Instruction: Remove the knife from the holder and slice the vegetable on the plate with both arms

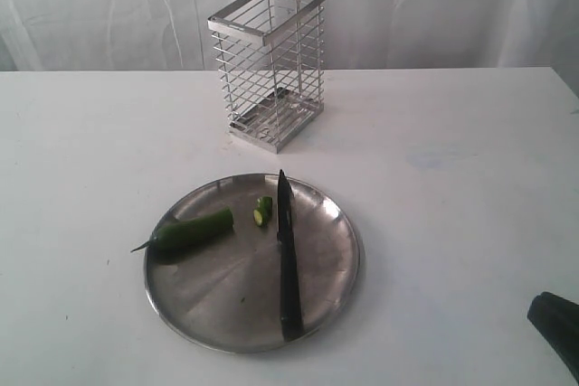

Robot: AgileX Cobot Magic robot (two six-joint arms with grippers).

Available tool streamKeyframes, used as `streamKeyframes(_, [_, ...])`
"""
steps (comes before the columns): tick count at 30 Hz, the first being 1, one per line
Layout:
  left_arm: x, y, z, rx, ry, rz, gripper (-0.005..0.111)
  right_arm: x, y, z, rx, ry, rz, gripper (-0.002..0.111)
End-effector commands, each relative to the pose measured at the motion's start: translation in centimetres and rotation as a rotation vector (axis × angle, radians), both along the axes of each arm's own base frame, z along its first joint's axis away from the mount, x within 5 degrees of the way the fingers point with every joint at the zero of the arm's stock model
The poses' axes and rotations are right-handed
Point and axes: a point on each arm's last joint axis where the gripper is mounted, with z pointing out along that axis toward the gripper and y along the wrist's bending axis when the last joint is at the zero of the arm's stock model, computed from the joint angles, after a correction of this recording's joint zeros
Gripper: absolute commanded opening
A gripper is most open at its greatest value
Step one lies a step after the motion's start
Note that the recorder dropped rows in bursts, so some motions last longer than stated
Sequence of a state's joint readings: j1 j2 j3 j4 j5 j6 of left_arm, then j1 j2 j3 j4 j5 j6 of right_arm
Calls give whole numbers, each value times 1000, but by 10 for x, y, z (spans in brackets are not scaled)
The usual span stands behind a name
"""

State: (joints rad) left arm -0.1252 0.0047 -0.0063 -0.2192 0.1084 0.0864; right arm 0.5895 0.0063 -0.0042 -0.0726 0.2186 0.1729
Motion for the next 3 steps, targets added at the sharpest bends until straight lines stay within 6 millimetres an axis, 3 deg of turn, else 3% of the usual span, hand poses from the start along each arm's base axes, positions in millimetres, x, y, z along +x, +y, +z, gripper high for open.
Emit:
streamKeyframes(1, [0,0,-2,-11,1,5,0,0,0,-1,-13,-7,-2,0])
streamKeyframes(3, [0,0,-2,-11,1,5,0,0,0,-1,-13,-7,-2,0])
